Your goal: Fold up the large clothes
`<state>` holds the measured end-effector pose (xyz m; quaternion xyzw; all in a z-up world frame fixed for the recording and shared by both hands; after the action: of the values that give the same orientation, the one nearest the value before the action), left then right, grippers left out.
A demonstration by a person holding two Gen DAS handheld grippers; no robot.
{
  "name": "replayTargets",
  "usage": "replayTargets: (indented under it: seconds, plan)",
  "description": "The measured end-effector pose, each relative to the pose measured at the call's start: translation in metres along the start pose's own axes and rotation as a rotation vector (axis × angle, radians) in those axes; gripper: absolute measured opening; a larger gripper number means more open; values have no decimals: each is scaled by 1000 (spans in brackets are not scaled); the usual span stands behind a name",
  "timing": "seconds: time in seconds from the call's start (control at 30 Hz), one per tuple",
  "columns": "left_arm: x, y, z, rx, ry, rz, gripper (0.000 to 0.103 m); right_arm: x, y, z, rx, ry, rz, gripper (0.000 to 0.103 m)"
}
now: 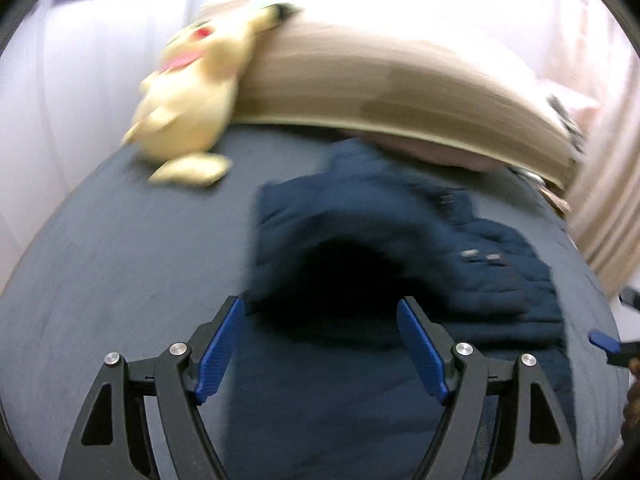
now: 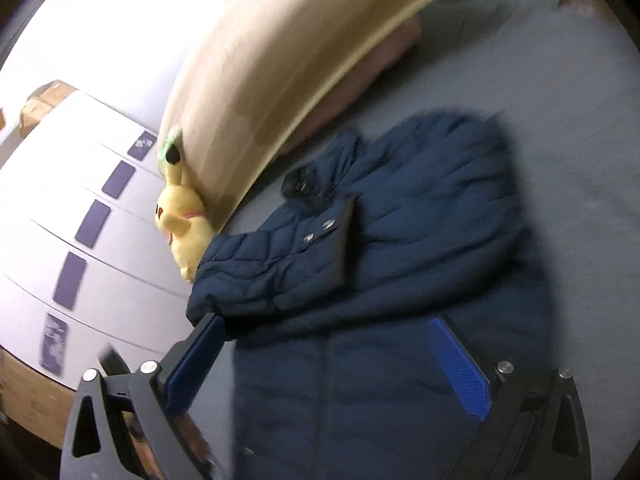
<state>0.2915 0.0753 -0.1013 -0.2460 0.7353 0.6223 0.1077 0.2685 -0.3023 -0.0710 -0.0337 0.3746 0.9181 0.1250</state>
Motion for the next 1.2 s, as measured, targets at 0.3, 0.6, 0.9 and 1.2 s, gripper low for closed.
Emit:
replayTargets:
  seconds: [0.3,0.6,0.9,1.2]
  plan:
    - [19,-12,84,-12,169,28,79,-62,-111,13,122,-33,126,70]
    - [10,-9,78,15,166,14,79,-69,-88,71,466,243,59,15]
    - [-11,-11,61,36,148,2,79,-73,-28,57,638,307,-90,14]
    - [-47,-32,3,38,49,2,79,-57,-68,-30,681,190,1,14]
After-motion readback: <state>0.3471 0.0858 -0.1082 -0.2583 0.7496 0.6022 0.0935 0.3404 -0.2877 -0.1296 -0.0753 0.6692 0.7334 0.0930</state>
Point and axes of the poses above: each gripper's, at about its wrist camera, not at the fingertips, and y roughly against the way its jaws point, z to its left, x to its underside, the point moved 4 cm from there along -y, roughly the way its jaws point, and after that the axes turned 15 degrees about z, right-handed, at the moved point
